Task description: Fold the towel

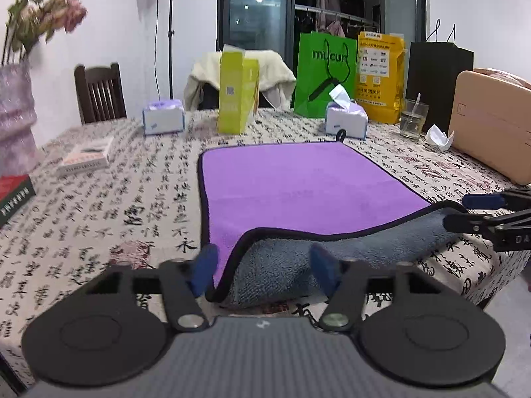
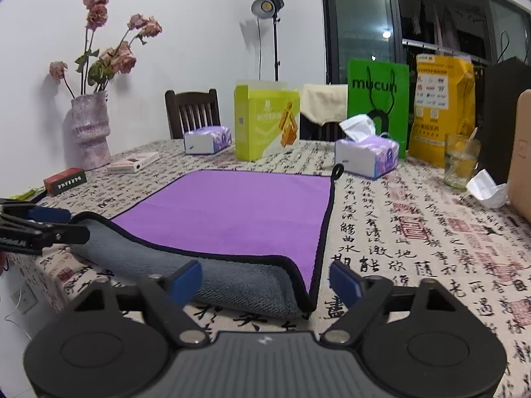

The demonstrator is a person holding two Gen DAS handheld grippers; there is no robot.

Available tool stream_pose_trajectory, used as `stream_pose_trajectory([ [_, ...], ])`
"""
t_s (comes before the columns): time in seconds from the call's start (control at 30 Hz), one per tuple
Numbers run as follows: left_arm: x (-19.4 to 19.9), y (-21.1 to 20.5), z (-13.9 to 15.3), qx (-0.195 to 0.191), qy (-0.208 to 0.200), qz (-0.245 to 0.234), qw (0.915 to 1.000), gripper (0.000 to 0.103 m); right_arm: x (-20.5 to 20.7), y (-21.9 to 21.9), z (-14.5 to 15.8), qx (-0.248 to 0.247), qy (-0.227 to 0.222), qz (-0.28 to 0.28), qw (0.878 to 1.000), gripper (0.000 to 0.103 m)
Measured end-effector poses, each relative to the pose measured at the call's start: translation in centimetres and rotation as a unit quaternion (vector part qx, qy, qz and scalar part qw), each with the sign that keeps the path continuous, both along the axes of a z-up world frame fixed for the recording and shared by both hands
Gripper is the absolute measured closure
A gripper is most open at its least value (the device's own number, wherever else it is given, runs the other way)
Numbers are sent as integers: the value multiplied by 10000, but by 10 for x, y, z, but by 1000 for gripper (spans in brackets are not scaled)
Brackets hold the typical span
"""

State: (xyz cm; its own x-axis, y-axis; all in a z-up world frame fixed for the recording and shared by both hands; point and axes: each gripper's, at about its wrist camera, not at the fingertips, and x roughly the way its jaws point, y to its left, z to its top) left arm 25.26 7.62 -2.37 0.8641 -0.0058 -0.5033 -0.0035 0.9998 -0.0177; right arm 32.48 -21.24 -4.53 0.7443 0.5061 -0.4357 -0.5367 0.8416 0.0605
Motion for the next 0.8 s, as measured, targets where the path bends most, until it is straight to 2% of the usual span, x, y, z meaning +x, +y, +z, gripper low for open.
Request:
stream_pose_trajectory([
  [0.03,3,1,-2,-20,63,-13,10000,58,4,1,-2,1,44,34,10000,31],
  [0.13,6,3,-5,-14,169,-54,9998,71,13,4,-7,-11,196,117,9997,44],
  [0.2,6,4,-7,16,222,-80,9997,72,16,5,-10,-22,269,199,9994,55],
  [0.27,7,4,-9,14,351,-65,9994,71,17,7,-13,-104,311,215,9992,73],
  [0.3,8,5,-10,11,417,-70,9991,71,17,7,-14,-139,330,216,9991,76],
  [0.4,8,3,-9,101,458,-88,9989,70,16,6,-15,-164,363,247,9989,80],
  [0.47,9,2,-8,142,467,-92,9988,78,16,6,-14,-206,363,278,9987,87],
  [0.5,9,1,-7,158,459,-95,9988,88,15,6,-14,-246,357,305,9986,89],
  [0.57,10,0,-6,229,419,-108,9988,92,14,8,-12,-344,294,313,9985,96],
  [0.8,14,0,6,364,205,-73,9991,97,15,8,2,-463,-40,296,9985,98],
])
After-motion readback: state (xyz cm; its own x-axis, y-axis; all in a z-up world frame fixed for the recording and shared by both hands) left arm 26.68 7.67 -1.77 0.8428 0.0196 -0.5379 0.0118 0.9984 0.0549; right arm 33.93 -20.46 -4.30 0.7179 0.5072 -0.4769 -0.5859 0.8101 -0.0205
